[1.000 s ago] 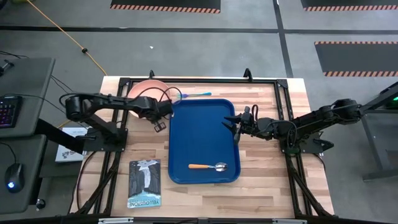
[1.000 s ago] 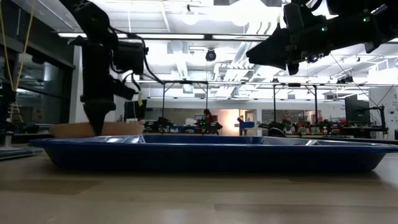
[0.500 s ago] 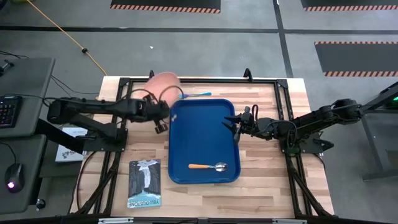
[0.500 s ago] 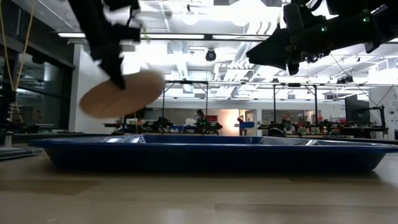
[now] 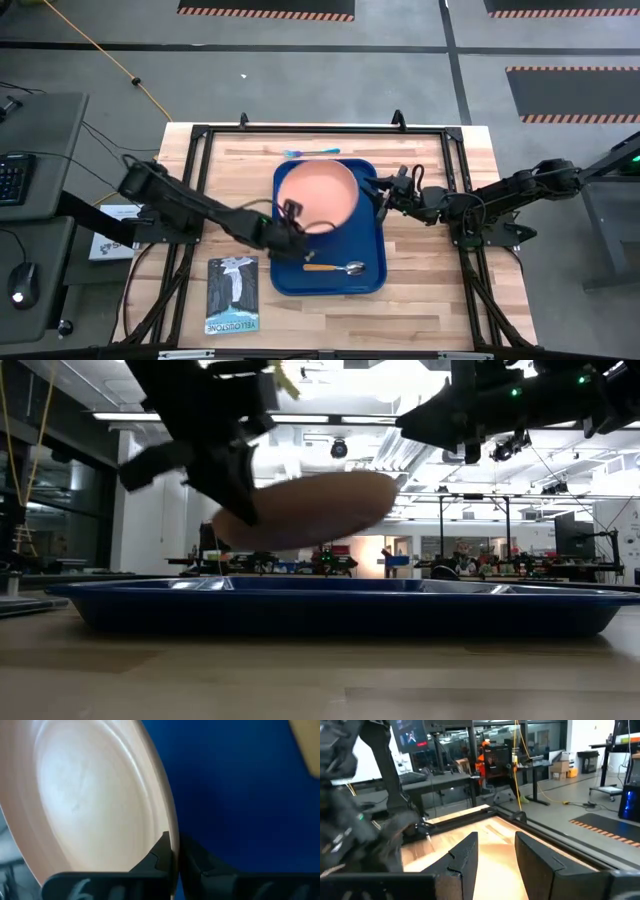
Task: Pick and place plate/cup/fork/spoon on tray
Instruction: Put the light orange plate on the blue serving tray
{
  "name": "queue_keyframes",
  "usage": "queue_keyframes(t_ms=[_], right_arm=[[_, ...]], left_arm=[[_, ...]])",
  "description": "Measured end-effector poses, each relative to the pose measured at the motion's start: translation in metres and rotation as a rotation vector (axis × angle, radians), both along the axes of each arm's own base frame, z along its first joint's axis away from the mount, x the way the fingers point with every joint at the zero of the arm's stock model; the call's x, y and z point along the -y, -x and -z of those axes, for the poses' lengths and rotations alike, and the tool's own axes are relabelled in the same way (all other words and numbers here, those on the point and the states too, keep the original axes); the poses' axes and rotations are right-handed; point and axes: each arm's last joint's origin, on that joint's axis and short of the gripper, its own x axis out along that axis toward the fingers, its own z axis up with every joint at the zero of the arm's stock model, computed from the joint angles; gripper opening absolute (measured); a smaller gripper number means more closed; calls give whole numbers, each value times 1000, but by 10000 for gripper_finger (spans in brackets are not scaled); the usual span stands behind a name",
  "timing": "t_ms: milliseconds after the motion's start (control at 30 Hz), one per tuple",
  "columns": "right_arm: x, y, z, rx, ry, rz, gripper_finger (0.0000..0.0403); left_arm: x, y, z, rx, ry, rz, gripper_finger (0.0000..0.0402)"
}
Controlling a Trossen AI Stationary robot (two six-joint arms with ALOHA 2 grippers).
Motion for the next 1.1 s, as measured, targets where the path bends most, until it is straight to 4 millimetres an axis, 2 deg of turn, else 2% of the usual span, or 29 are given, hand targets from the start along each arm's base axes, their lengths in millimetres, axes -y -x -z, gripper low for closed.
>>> queue_keyframes(t_ms=[200, 467, 900, 1100], right_arm=[[0, 0, 0, -5, 7, 0, 122], [-1, 0, 0, 4, -14, -25, 122], [-1, 0, 0, 12, -30, -26, 122], [-1, 0, 0, 12, -31, -26, 122]], left_arm=[[15, -23, 27, -50, -31, 59, 3], [15, -31, 57, -122, -31, 48, 8], [21, -38, 58, -59, 27, 71, 16], [14, -42, 57, -37, 35, 57, 17]])
